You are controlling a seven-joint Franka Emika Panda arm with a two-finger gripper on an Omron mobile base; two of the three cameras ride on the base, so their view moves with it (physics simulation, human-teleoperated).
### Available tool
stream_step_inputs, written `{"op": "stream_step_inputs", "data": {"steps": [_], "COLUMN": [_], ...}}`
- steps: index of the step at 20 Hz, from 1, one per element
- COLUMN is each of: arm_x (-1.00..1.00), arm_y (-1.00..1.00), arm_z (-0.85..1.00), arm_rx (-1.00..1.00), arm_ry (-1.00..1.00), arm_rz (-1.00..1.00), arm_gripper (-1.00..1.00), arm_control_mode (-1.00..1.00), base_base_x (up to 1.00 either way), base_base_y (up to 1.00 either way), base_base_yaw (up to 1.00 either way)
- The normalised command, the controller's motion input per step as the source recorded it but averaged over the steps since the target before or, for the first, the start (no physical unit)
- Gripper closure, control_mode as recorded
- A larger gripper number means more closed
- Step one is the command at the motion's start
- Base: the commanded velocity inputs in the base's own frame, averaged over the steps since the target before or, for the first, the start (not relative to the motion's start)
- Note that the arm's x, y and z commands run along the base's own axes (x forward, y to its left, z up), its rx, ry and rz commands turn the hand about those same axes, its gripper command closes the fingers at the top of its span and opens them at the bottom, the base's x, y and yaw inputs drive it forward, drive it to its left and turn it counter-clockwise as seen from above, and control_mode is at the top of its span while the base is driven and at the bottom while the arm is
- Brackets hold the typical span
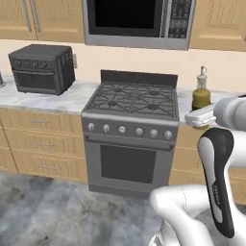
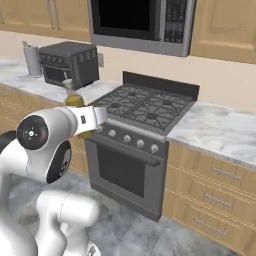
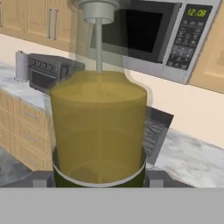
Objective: Take 2 condiments from the cabinet and move them on the counter near the stove.Make sure the condiments are lined up with each other, next to each other.
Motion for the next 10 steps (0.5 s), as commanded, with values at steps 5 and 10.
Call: {"op": "stream_step_inputs", "data": {"steps": [5,10], "arm_x": [0.0,0.0], "arm_y": [0.0,0.0], "arm_z": [0.0,0.0], "arm_rx": [0.0,0.0], "arm_ry": [0.0,0.0], "arm_rz": [0.0,0.0], "arm_gripper": [1.0,1.0], "arm_control_mode": [1.0,1.0], "base_base_x": [0.01,0.2], "base_base_y": [0.02,0.22], "base_base_yaw": [-0.4,-0.36]}}
